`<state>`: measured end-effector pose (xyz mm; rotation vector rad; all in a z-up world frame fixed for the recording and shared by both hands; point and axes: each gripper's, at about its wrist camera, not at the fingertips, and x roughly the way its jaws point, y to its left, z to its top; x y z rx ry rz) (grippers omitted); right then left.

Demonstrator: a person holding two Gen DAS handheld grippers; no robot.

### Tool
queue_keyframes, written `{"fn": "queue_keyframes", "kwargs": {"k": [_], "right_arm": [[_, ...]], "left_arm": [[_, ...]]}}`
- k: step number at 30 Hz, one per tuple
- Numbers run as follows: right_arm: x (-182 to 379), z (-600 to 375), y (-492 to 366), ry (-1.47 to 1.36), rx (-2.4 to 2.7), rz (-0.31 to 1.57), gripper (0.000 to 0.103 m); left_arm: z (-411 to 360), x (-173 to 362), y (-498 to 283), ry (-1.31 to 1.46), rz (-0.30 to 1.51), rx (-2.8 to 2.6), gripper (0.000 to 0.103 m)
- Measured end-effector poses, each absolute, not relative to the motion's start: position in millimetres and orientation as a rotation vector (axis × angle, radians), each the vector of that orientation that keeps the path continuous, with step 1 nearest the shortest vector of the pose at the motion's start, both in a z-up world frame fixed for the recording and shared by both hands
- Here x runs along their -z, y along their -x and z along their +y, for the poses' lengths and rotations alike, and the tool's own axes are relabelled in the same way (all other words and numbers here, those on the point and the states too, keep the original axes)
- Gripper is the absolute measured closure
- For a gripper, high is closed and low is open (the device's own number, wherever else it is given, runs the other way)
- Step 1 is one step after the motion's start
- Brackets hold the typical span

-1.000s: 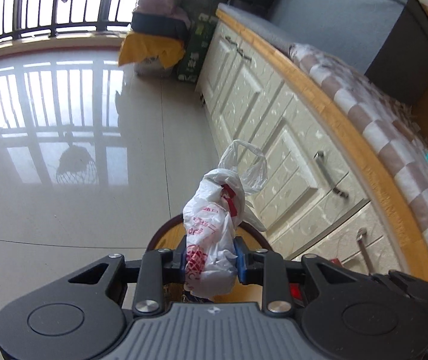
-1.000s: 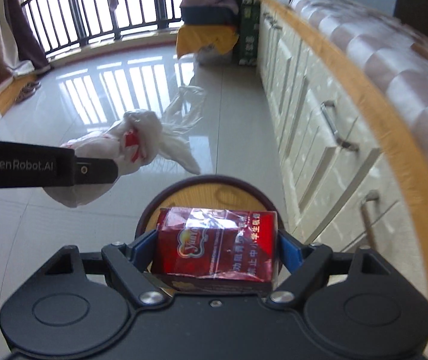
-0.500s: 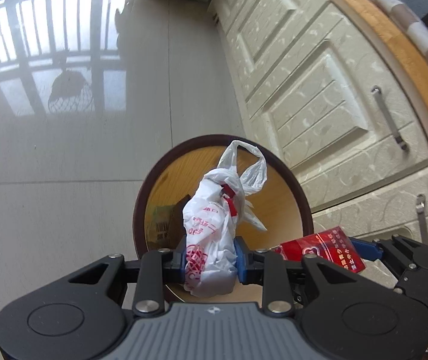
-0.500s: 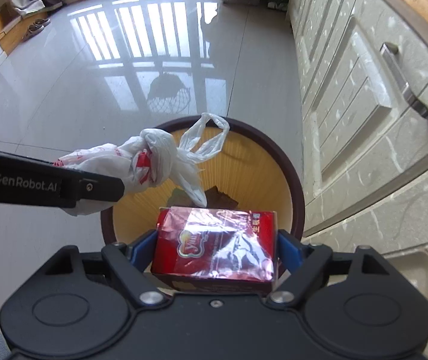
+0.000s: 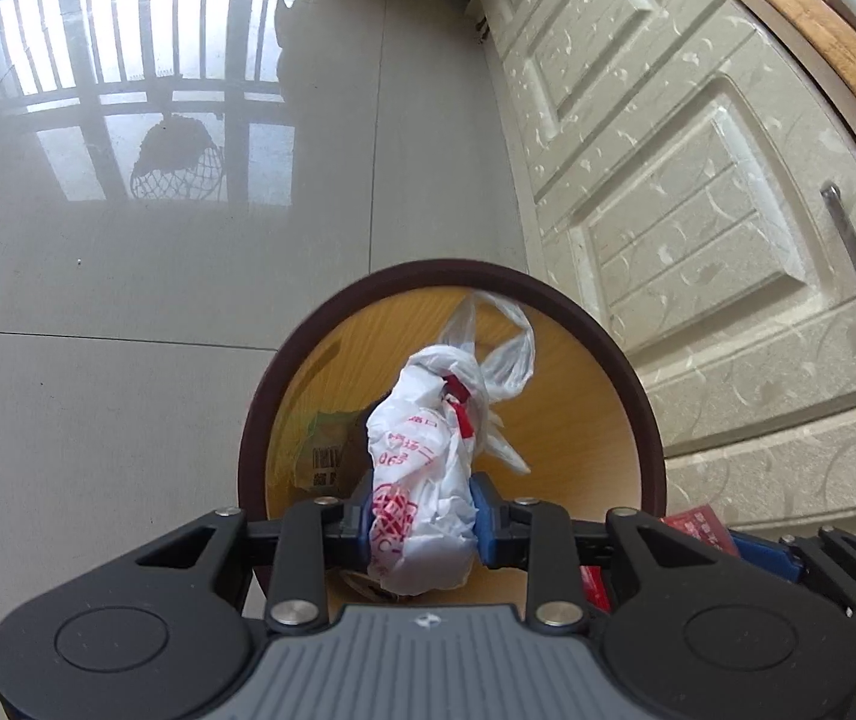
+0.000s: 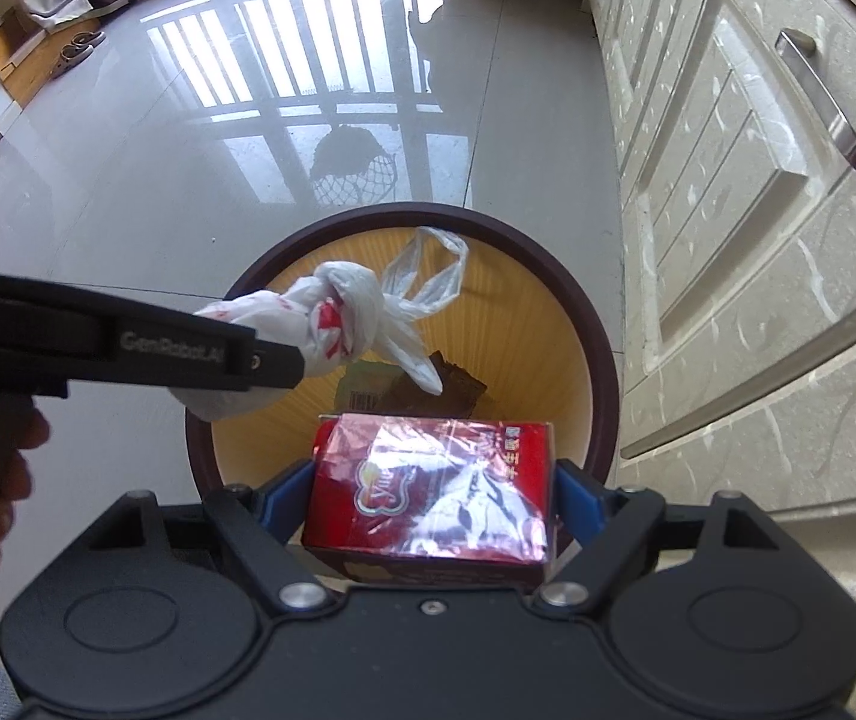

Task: Collect trash
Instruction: 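Open both tools to drop the bag and box into the wastebasket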

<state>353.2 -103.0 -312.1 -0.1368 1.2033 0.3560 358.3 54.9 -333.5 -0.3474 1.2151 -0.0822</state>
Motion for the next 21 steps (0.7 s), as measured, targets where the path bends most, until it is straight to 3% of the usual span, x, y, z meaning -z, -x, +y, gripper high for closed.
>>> {"fn": "queue_keyframes", "kwargs": {"k": [3,13,15,17,21], "right_arm": [[314.0,-102.8,-354.0,0.153,-0.369,1.19,0.019],[318.5,-102.3,-354.3,0.146,-0.391,1.181,0.016],[320.3,-101.3,-352.9,0.157,-0.402,1.177,0.013],[321.7,-99.4,-351.2,0.184,-0.407,1.172,0.004],[324.7,-99.1,-351.4,0.195,-0.399,1.185,0.0]], "left_arm": [[57.0,334.4,-359.4,0.34,1.213,0.065,0.057],[55.8,333.5,-358.9,0.183,1.241,0.083,0.048],[58.3,334.5,-358.5,0.169,1.251,0.085,0.044],[60.6,334.5,-358.4,0.169,1.256,0.09,0.041],[61.6,332.9,-358.5,0.153,1.257,0.092,0.032]]}}
